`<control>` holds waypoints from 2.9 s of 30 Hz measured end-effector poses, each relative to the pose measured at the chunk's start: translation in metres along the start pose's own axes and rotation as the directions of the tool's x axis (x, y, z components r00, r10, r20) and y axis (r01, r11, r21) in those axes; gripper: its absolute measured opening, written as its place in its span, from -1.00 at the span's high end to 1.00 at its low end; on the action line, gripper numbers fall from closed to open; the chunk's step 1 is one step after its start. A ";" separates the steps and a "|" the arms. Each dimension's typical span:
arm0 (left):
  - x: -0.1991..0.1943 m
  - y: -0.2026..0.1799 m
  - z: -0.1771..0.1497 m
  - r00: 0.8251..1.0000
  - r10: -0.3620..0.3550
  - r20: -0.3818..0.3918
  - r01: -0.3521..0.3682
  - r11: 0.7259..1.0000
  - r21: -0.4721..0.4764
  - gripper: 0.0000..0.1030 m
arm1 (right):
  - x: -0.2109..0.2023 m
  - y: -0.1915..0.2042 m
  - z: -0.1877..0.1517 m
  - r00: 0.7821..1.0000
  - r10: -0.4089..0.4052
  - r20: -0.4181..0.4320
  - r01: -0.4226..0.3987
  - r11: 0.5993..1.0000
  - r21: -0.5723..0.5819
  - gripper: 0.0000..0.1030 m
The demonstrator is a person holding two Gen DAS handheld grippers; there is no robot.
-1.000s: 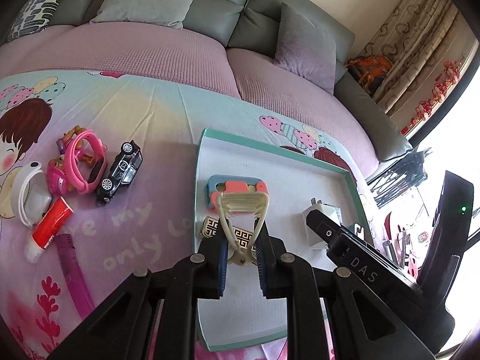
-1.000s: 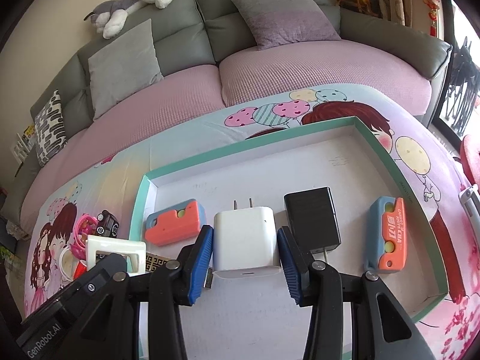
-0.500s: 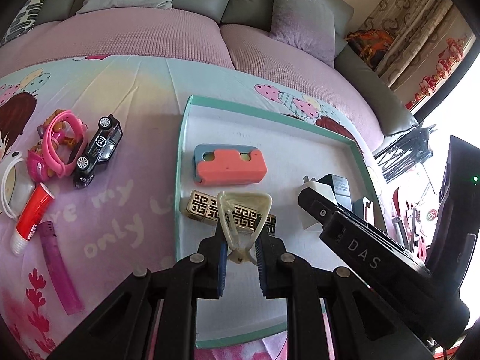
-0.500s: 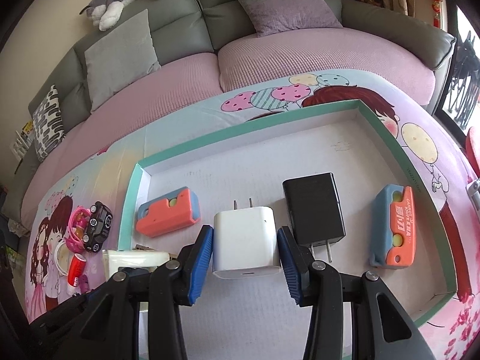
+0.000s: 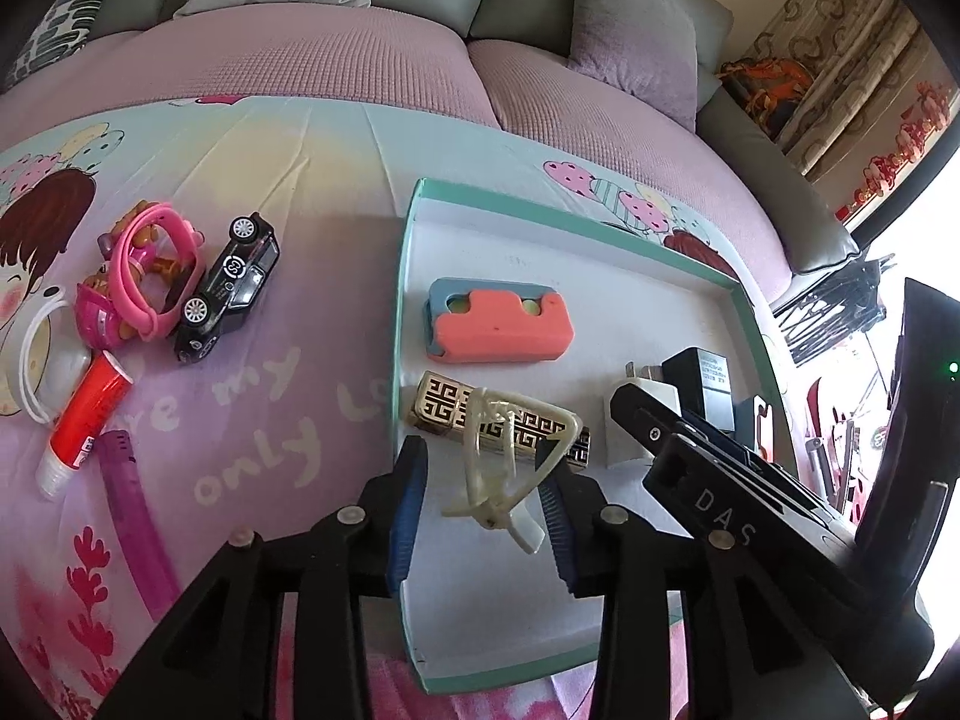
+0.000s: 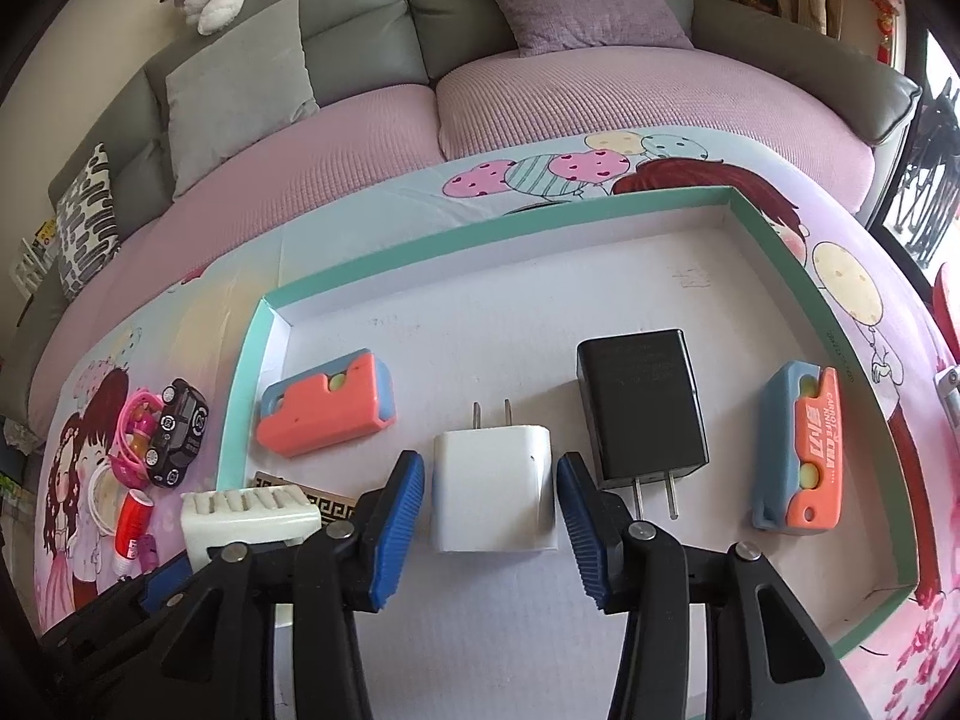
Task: Organize rigid objects
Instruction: 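Release the hair clip with the left gripper while the right gripper releases the white charger, then move both grippers back toward the pile of items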
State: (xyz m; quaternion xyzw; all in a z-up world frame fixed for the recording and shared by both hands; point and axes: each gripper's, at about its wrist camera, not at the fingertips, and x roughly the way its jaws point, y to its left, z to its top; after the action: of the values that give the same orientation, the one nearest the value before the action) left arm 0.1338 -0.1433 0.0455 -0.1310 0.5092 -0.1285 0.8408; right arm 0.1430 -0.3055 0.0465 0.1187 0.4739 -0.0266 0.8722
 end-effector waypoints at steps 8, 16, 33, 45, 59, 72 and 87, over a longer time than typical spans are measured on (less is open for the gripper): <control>-0.015 -0.001 0.001 1.000 -0.013 0.029 0.013 1.000 0.009 -0.01 | -0.015 -0.005 0.005 0.998 0.025 0.064 -0.027 0.999 0.037 -0.13; -0.032 0.003 0.006 0.996 0.009 0.088 -0.008 1.000 -0.009 -0.08 | -0.024 -0.006 0.008 0.994 0.039 0.107 -0.046 0.997 0.061 -0.12; -0.050 0.047 0.012 0.954 0.241 0.180 -0.215 0.964 -0.154 -0.78 | -0.017 0.005 0.005 0.995 0.047 0.090 -0.048 0.999 0.008 -0.39; -0.064 0.075 0.010 0.884 0.397 0.246 -0.335 0.906 -0.258 -0.89 | -0.012 0.022 0.000 0.995 0.047 0.092 -0.042 0.997 -0.064 -1.00; -0.088 0.116 0.007 0.829 0.492 0.266 -0.392 0.850 -0.353 -1.00 | -0.011 0.043 -0.003 0.992 0.070 0.100 -0.059 0.992 -0.113 -1.00; -0.141 0.169 -0.009 0.745 0.592 0.307 -0.398 0.764 -0.508 -1.00 | -0.020 0.108 -0.018 0.971 0.209 0.120 -0.172 0.950 -0.261 -1.00; -0.139 0.201 -0.019 0.776 0.577 0.254 -0.373 0.745 -0.553 -1.00 | -0.009 0.176 -0.054 0.948 0.318 -0.003 -0.293 0.869 -0.398 -0.97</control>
State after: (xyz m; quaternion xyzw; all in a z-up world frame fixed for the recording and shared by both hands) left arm 0.0708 0.0911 0.0809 -0.2181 0.3531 0.2540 0.8736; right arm 0.1217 -0.1231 0.0579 0.0134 0.4170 0.2037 0.8857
